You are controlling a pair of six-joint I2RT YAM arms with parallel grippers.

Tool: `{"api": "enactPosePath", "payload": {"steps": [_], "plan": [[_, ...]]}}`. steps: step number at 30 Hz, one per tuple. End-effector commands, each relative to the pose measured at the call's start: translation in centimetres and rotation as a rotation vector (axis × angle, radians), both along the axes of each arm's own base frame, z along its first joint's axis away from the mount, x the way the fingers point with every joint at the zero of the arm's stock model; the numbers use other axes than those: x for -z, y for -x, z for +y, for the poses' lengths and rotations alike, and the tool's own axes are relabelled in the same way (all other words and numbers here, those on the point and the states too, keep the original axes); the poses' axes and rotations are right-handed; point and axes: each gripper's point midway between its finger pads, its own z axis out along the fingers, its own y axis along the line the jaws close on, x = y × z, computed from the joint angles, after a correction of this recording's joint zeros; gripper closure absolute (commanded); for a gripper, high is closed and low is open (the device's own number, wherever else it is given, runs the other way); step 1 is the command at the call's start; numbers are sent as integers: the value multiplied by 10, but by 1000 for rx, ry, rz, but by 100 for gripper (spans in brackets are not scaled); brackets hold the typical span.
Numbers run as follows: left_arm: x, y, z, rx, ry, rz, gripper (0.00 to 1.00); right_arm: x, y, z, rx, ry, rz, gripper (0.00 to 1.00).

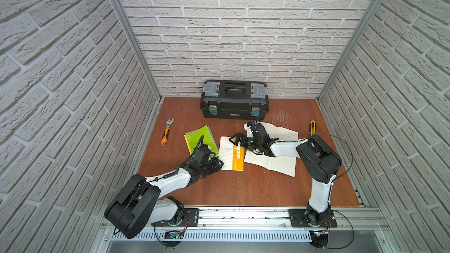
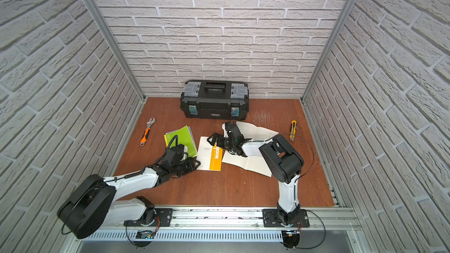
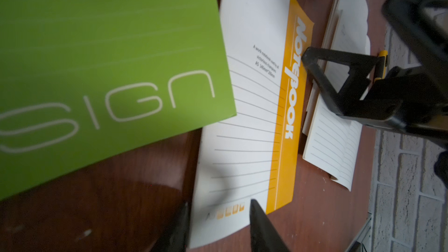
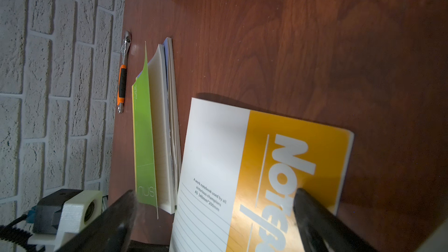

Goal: Close the notebook
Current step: Pick up the notebook from the center of the board.

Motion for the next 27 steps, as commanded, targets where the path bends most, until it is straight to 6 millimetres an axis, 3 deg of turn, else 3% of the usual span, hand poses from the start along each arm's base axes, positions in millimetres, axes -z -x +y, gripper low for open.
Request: {"api": "enactPosePath", "payload": {"steps": [1,5,10,19,27], "plan": [[-9,-4,-6,9,73,-45,57,21,14,2,-35,12,61,0],[-10,-4,-9,21,118,-73,57,21,12,6,-35,-10,59,0],[-14,-7,-15,59,138,-131,65,18,12,9,-45,-19,54,0],[-16,-9,-15,83,105,-157,99,17,13,10,-49,-19,50,0],[-33,-11,-6,88,30,-196,100,12,13,15,-64,-42,33,0]]}}
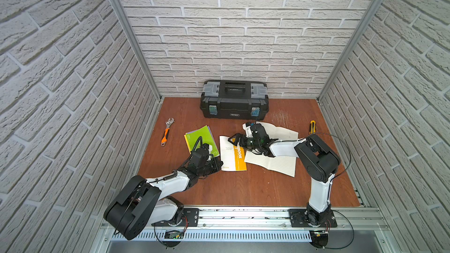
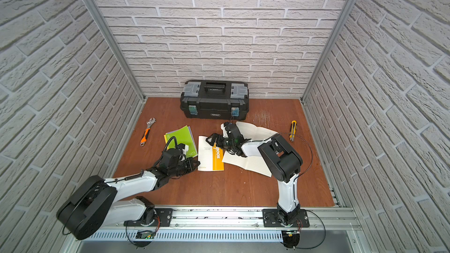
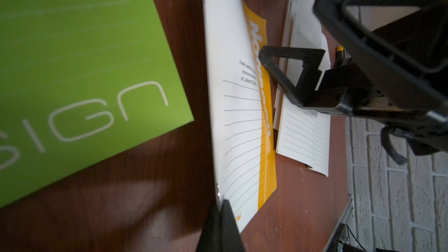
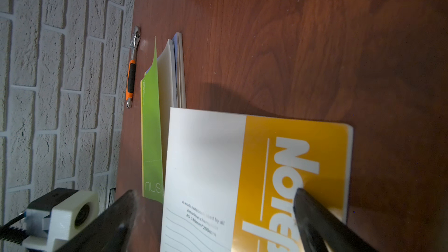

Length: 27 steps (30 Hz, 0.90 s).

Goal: Close the notebook
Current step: Pick up the notebook from the center of the board.

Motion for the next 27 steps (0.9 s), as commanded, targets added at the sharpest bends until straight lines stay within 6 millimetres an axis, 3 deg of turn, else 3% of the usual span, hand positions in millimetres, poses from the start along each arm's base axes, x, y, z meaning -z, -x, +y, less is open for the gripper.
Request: {"api": "enactPosePath", "payload": {"steps": [1,6,13,20,27], "plan": [[-18,-10,3,0,-36,-68,100,12,11,8,-36,-11,27,0],[-26,-11,3,4,-39,-74,100,-7,9,18,-72,-81,-32,0],[-35,-14,0,18,-42,-85,100,-63,12,27,-137,-155,-150,0],[-55,-20,-2,26,-43,-118,100,-119,18,17,-157,-98,-254,0],[-80,-26,6,1,-46,-174,100,-134,28,0,-143,-28,-288,0]]}}
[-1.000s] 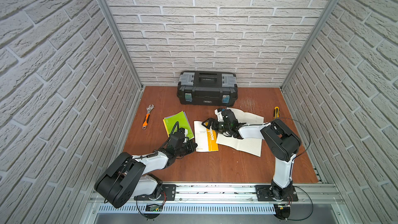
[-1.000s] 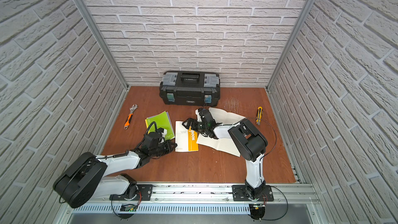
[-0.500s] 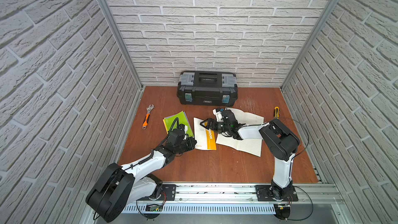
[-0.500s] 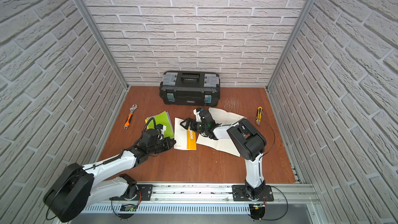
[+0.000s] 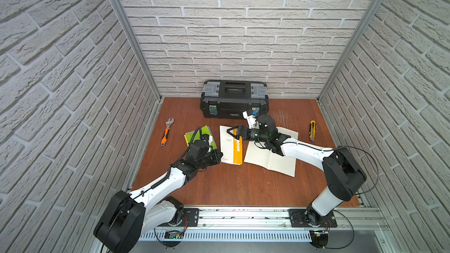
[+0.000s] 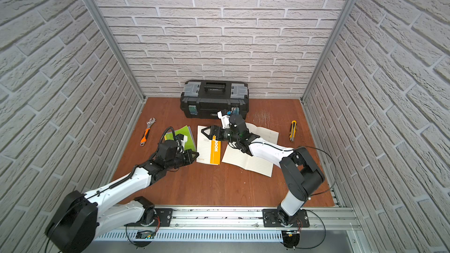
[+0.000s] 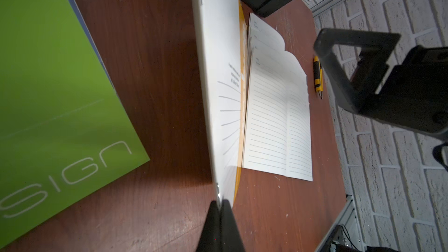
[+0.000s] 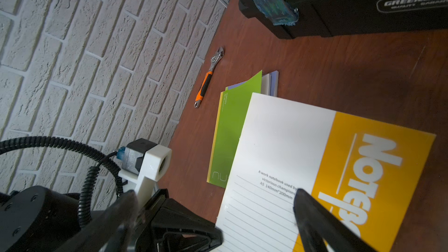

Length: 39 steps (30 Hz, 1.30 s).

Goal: Close the notebook
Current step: Pick up the notebook from the center of the board, then place the notebook at the notebook.

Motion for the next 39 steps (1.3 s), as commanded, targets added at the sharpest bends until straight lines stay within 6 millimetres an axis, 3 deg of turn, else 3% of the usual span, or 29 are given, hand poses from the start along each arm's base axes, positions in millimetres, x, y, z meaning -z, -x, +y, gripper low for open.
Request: {"api": "enactPosePath", "payload": {"steps": [1,12,23,34,39], "plan": [[-23,-10,7,-22,-6,-71,100,4,8,-9,8,68,-15,0],[-58,-22,44,-130,2,-149,100,17,26,-29,52,92,2,0],[-63,-32,88,-242,68,-142,100,34,31,-44,82,118,20,0],[-29,-36,101,-324,183,-35,100,45,28,-38,62,108,46,0],[-11,-33,109,-366,154,34,100,48,27,-38,61,111,52,0]]}}
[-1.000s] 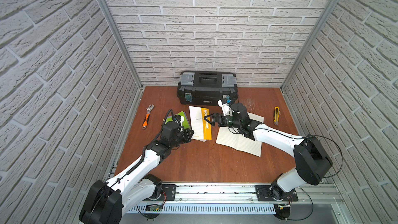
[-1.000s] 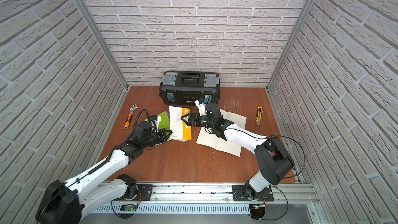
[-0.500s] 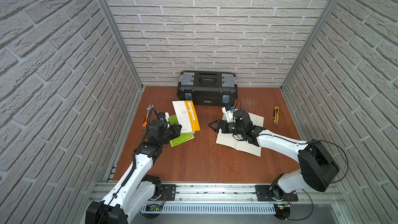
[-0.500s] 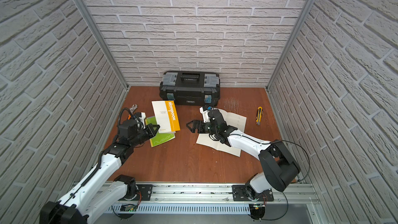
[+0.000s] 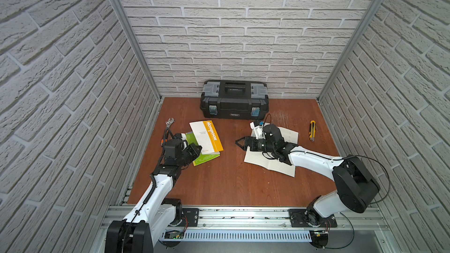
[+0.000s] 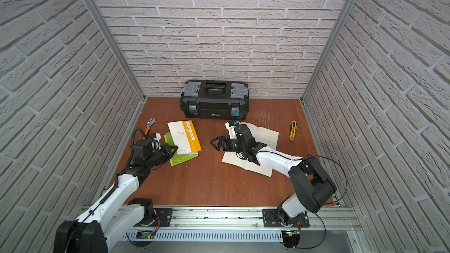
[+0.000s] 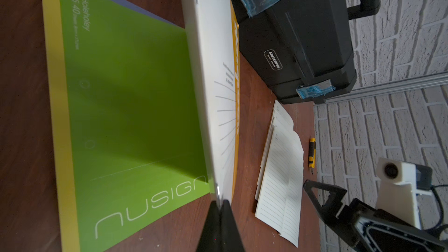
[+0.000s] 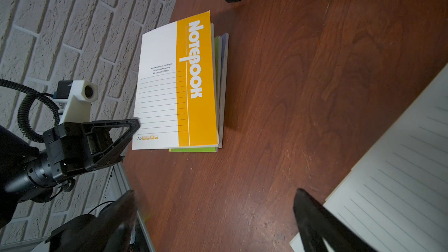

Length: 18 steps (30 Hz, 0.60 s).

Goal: Close the notebook
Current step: Place the notebook at the notebook.

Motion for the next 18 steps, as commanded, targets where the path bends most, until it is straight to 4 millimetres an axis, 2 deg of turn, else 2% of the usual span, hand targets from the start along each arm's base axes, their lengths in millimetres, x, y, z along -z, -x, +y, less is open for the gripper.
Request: {"api": "enactPosePath", "payload": {"steps": [1,7,11,15,18], "plan": [[2,-3,4,-20,9,-1,100,-8,-5,3,-5,-29,-32,0],[21,5,13,-44,-31,64,100,-7,-4,5,-10,-41,-29,0],[30,10,19,-68,-49,100,100,-16,-8,12,-27,-76,-46,0],[46,16,21,-68,-66,160,100,-26,-13,36,-90,-154,-38,0],[55,19,23,-69,-86,185,100,-30,-18,62,-127,-196,-33,0]]}}
